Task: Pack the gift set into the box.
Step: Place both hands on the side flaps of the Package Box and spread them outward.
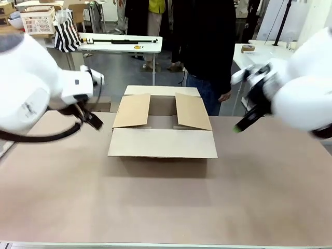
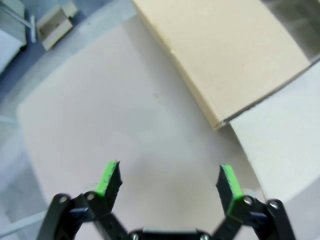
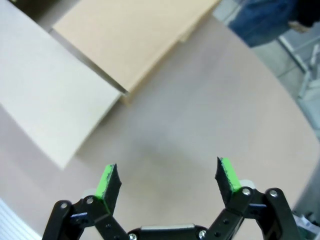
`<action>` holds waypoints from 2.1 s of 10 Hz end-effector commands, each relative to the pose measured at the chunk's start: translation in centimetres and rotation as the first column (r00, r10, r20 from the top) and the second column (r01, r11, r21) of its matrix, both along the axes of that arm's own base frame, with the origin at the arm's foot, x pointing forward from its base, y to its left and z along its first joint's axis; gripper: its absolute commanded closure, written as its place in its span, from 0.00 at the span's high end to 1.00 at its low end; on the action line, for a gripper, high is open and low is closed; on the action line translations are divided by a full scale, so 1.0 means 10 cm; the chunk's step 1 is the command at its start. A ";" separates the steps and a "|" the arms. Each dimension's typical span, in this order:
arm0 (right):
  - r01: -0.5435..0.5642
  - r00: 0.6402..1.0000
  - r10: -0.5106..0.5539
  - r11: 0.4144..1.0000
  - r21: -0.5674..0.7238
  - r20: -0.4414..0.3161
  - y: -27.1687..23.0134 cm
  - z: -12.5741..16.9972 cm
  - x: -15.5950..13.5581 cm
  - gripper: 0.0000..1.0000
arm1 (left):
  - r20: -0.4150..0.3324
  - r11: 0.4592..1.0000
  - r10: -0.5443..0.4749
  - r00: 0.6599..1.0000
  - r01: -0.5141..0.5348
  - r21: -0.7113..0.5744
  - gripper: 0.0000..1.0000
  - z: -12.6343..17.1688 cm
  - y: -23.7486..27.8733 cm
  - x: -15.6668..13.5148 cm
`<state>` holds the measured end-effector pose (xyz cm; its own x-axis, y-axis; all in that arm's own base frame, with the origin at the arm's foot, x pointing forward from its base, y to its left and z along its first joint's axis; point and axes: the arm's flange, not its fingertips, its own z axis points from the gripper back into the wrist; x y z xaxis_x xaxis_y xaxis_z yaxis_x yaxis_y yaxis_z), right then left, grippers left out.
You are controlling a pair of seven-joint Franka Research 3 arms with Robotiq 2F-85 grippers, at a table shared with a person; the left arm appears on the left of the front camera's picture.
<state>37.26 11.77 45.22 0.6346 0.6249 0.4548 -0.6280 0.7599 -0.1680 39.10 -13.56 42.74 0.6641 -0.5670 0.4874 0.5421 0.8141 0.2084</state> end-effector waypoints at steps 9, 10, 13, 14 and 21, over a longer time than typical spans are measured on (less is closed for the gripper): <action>0.083 0.972 0.015 0.912 0.401 -0.236 -0.89 1.00 -0.37 1.00 | -0.088 0.900 -0.318 0.944 0.271 -0.343 1.00 1.08 0.18 -0.54; 0.342 0.886 -0.049 0.740 0.578 -0.462 -1.06 1.10 -0.23 1.00 | -0.128 0.755 -0.470 0.873 0.322 -0.572 1.00 1.13 0.30 -0.53; 0.556 0.763 0.181 0.308 0.772 -0.621 -1.53 1.12 -0.05 1.00 | -0.049 0.377 -0.605 0.795 0.232 -0.897 1.00 0.99 0.60 -0.44; 0.595 0.756 0.198 0.191 0.781 -0.624 -1.63 1.04 0.01 1.00 | 0.007 0.259 -0.585 0.811 0.195 -0.946 1.00 0.90 0.68 -0.40; 0.546 0.769 0.232 0.243 0.801 -0.595 -1.76 0.83 0.09 1.00 | 0.158 0.005 -0.520 0.840 0.187 -0.982 1.00 0.79 1.05 -0.43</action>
